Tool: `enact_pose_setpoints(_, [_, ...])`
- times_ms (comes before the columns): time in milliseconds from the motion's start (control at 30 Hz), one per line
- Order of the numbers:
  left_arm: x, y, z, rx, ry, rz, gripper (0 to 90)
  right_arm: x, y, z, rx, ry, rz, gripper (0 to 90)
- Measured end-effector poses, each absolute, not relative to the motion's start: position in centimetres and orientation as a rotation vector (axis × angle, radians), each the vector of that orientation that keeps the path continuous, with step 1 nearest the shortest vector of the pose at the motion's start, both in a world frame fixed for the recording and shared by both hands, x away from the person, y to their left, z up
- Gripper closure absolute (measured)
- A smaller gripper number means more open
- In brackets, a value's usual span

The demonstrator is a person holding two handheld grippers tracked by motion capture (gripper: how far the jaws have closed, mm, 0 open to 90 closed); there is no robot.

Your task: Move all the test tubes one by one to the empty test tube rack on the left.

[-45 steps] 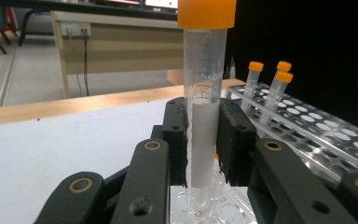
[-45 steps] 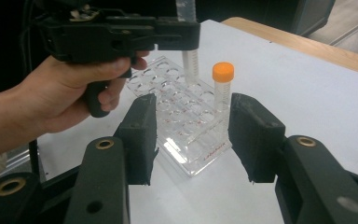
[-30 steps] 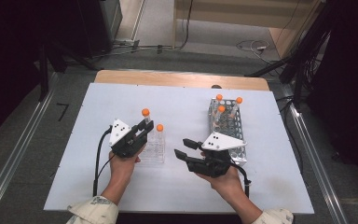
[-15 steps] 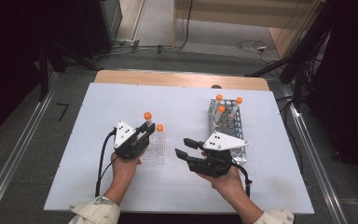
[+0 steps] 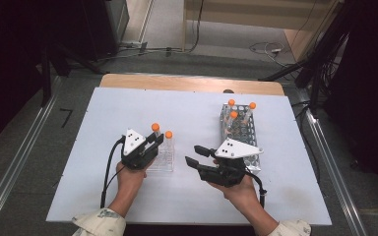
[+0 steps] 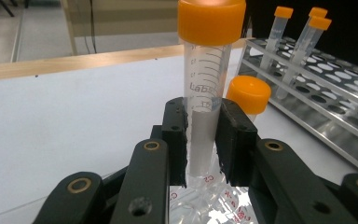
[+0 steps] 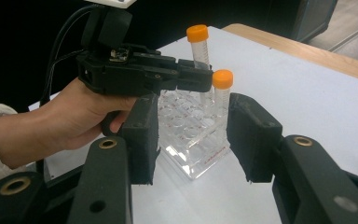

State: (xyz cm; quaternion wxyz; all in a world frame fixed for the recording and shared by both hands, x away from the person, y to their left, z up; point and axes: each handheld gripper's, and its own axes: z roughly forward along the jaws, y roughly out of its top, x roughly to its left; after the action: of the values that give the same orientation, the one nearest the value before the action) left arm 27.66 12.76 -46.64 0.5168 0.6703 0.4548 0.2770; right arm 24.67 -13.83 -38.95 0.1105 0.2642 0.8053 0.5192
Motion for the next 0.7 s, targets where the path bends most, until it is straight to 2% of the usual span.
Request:
enact_pose_setpoints(200, [27.66,12.41,-46.6,1.642,1.077,0.689,73.3,24.69,-13.81,-38.98,0.775,2.366,1.525,51.8])
enact_pose_setpoints(367, [27.63,12.51,-46.43,1.632,1.066,0.68,68.8,24.71,-13.81,-39.01,0.774,2.368,1.524,51.8])
enact_pose_setpoints(700, [27.45,12.61,-45.91,1.616,1.053,0.692,69.4,24.65,-13.76,-39.0,0.775,2.369,1.527,51.8])
